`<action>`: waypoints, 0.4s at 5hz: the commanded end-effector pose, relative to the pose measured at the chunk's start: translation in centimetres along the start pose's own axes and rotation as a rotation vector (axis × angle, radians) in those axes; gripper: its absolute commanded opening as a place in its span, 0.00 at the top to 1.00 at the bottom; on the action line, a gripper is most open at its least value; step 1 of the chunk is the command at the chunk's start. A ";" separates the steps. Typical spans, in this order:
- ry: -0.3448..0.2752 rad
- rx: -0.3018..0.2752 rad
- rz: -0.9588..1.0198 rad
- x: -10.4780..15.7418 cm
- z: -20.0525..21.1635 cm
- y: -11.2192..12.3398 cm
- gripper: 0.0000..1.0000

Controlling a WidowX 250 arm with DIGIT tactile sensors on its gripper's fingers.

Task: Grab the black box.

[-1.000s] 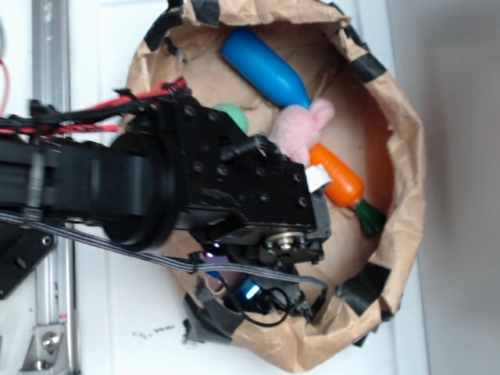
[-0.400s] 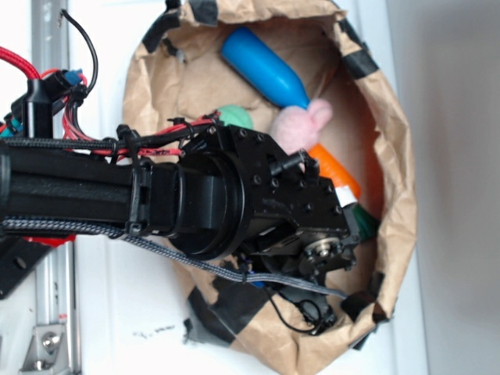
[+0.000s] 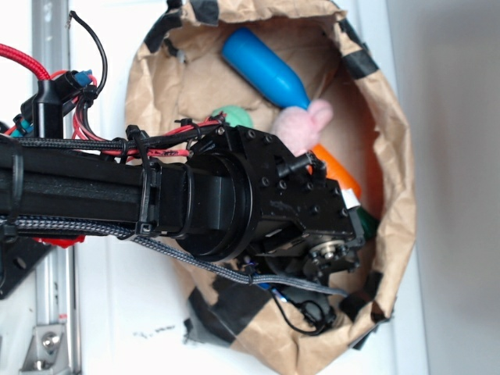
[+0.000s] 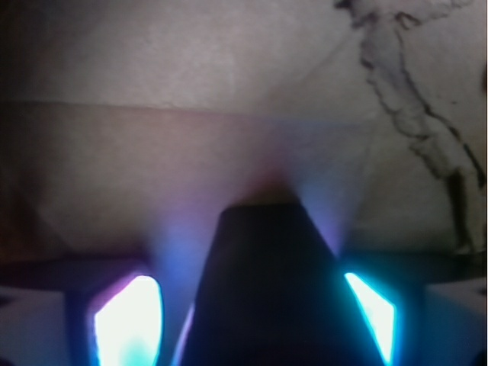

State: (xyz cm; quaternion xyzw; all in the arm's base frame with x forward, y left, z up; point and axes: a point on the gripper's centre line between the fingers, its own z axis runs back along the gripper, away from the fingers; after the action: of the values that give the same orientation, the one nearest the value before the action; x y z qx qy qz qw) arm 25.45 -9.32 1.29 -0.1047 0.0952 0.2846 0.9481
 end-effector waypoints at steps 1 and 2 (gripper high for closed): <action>-0.406 0.006 -0.091 1.9 10.3 6.3 1.00; -0.557 0.006 -0.156 2.8 15.2 9.7 1.00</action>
State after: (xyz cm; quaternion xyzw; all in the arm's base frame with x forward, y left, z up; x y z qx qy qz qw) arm 24.14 3.20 12.79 -0.0284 -0.1537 0.2186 0.9632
